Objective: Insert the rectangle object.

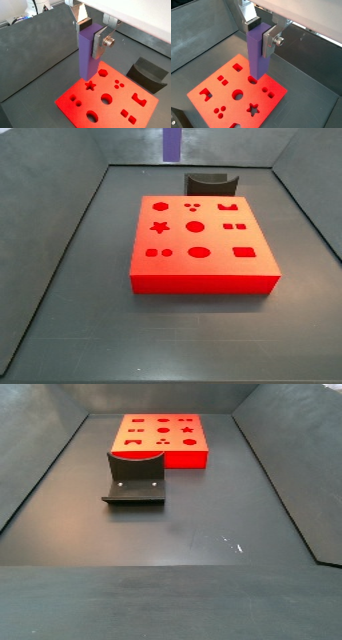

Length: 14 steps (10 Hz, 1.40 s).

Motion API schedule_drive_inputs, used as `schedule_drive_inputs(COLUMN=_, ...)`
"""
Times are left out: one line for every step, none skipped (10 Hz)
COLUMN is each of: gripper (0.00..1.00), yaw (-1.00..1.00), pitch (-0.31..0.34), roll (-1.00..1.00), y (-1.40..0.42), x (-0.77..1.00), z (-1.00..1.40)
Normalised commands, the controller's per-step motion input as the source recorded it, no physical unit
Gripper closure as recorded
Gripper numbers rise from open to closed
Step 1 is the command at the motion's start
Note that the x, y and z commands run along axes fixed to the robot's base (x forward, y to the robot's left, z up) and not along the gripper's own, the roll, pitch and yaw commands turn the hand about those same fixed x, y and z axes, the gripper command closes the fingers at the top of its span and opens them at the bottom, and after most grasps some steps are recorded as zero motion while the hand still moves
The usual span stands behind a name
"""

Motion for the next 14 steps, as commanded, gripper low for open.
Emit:
schedule_drive_inputs(gripper=1.00, yaw=-0.32, pitch=0.063, roll=-0.09, y=0.00, x=0.21, z=-0.10)
schedule_drive_inputs(gripper=1.00, yaw=-0.57, pitch=0.086, roll=-0.07, y=0.00, x=0.45, z=-0.58)
schedule_drive_inputs(gripper=1.00, yaw=-0.63, pitch=0.051, roll=0.00, y=0.00, x=0.43, z=-0.71)
schedule_drive_inputs(gripper=1.00, yaw=-0.66, pitch=0.023, roll=0.00, y=0.00, x=0.43, z=-0.74)
schedule_drive_inputs(gripper=1.00, yaw=-0.58, pitch=0.021, roll=0.00, y=0.00, x=0.53, z=-0.69)
schedule_drive_inputs(gripper=1.00, yaw=-0.45, pitch=0.079, roll=0.00, y=0.00, x=0.60, z=-0.71)
schedule_drive_inputs(gripper=1.00, yaw=-0.31, pitch=0.111, roll=0.02, y=0.00, x=0.70, z=-0.69)
schedule_drive_inputs(gripper=1.00, yaw=-0.17, pitch=0.190, roll=0.07, y=-0.13, x=0.71, z=-0.40)
schedule_drive_inputs(gripper=1.00, yaw=-0.66, pitch=0.077, roll=-0.04, y=-0.15, x=0.30, z=-0.07)
schedule_drive_inputs(gripper=1.00, yaw=-0.88, pitch=0.004, roll=-0.10, y=-0.12, x=0.13, z=0.00)
schedule_drive_inputs(gripper=1.00, yaw=-0.93, pitch=0.000, roll=-0.14, y=-0.05, x=0.07, z=0.00)
schedule_drive_inputs(gripper=1.00, yaw=-0.95, pitch=0.000, roll=-0.14, y=-0.03, x=0.04, z=0.00)
schedule_drive_inputs(gripper=1.00, yaw=-0.98, pitch=0.000, roll=-0.10, y=-0.03, x=0.03, z=-0.09)
schedule_drive_inputs(gripper=1.00, yaw=-0.99, pitch=0.000, roll=-0.06, y=-0.03, x=0.02, z=-0.21)
